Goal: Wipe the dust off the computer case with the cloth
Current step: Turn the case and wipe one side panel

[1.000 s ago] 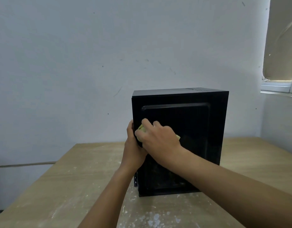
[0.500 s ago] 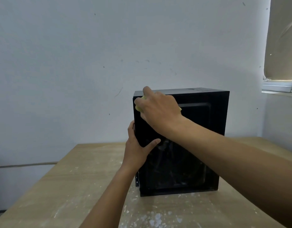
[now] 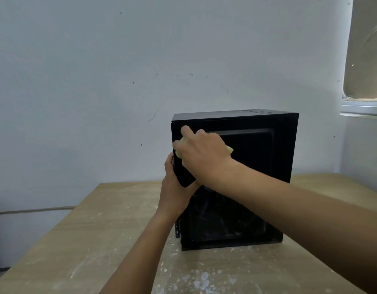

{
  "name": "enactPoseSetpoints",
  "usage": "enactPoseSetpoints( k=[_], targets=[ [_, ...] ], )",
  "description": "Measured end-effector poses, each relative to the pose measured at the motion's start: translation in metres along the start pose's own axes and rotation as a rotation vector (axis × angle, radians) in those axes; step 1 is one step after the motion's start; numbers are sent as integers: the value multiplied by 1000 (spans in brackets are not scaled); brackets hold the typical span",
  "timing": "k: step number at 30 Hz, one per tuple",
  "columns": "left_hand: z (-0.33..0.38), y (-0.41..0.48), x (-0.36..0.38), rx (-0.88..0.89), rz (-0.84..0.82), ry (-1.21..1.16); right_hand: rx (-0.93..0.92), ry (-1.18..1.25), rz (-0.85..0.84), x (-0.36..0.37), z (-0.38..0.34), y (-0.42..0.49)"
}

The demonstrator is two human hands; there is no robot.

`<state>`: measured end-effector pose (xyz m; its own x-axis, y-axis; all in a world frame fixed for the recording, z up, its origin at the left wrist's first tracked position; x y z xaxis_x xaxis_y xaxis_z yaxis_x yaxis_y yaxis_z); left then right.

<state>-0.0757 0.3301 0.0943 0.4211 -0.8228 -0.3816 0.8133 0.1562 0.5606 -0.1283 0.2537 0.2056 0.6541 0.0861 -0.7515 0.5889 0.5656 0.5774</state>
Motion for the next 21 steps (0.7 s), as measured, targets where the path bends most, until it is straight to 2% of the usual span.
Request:
enactPoseSetpoints(
  k=[10, 16, 21],
  targets=[
    [-7, 3, 3, 15, 4, 115, -90, -4, -5, 34, -13, -30],
    [1, -2, -1, 8, 14, -5, 13, 79, 262, -3, 21, -3],
    [4, -1, -6, 15, -35, 10, 93, 266, 349, -13, 52, -7]
  ],
)
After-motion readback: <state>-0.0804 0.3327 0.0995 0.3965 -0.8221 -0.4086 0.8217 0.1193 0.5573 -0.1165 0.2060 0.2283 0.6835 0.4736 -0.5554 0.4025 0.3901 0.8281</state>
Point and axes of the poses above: each hand's wrist, its own y-axis towards the middle knuckle, its own x-axis out of the palm, z = x × y, the point moved 6 cm from there along y, towards the middle knuckle, and after that the axes turned 8 degrees about y, right-handed, at the moved point
